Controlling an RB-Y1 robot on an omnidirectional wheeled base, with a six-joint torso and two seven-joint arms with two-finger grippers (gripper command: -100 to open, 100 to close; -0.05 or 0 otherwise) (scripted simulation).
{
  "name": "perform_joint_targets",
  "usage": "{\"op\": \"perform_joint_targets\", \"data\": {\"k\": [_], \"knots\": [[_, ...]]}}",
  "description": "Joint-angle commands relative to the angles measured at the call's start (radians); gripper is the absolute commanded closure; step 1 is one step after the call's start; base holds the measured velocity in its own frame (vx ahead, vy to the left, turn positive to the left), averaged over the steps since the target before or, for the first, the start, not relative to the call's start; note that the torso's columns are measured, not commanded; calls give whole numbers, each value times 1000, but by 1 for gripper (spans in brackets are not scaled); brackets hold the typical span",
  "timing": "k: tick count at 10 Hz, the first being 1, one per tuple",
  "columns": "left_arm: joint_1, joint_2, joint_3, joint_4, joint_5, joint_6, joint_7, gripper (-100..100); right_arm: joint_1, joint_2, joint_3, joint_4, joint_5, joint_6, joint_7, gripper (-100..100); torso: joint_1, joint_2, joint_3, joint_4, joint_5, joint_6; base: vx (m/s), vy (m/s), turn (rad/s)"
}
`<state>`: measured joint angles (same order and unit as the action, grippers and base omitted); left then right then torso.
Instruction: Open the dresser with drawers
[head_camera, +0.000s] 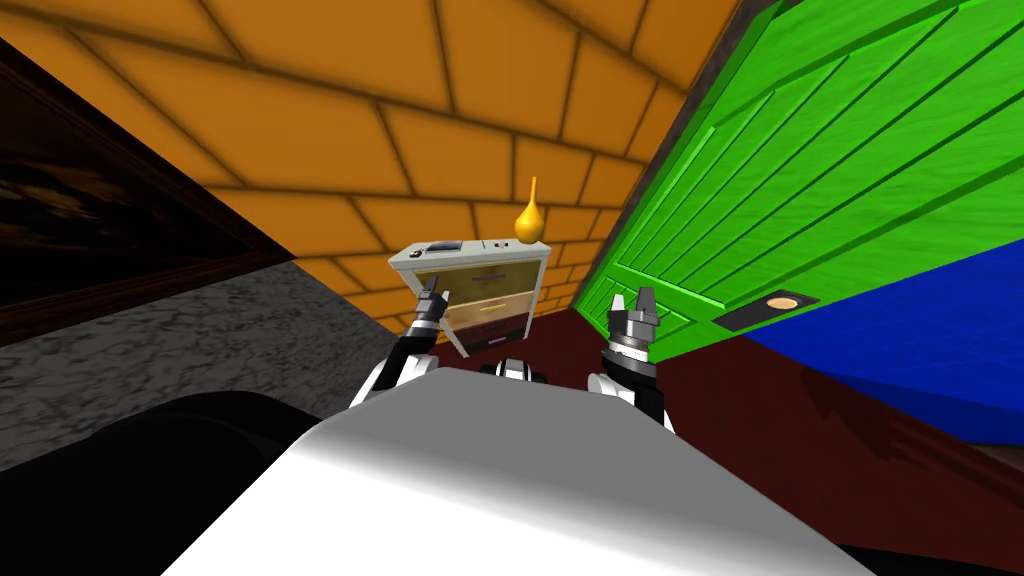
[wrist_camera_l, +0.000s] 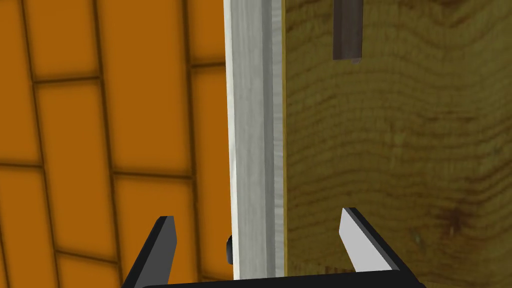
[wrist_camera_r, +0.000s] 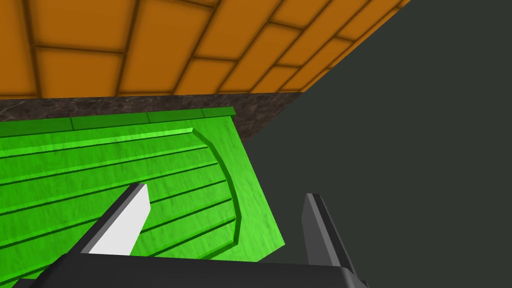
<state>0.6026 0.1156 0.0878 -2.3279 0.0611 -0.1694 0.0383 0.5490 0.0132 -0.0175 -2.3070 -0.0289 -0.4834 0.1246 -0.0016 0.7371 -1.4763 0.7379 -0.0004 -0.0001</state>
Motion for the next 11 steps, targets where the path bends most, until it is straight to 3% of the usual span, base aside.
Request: {"op": "perform_joint_targets", "data": {"k": [1,7,10,11], "knots": [[13,7,24,-2,24,56,3,-100,0,0,0,0,0,0,0,0,0,0,0,0,0,0,123,-144,119],[35,3,65,-5,65,147,8,-100,0,0,0,0,0,0,0,0,0,2,1,0,0,0,118,-131,83],[49,-25,91,-3,92,207,11,-100,0,0,0,0,0,0,0,0,-1,-1,-1,-1,0,0,143,-174,107],[54,-49,101,-2,102,229,12,-100,0,0,0,0,0,0,0,0,1,0,0,0,0,0,126,-151,103]]}}
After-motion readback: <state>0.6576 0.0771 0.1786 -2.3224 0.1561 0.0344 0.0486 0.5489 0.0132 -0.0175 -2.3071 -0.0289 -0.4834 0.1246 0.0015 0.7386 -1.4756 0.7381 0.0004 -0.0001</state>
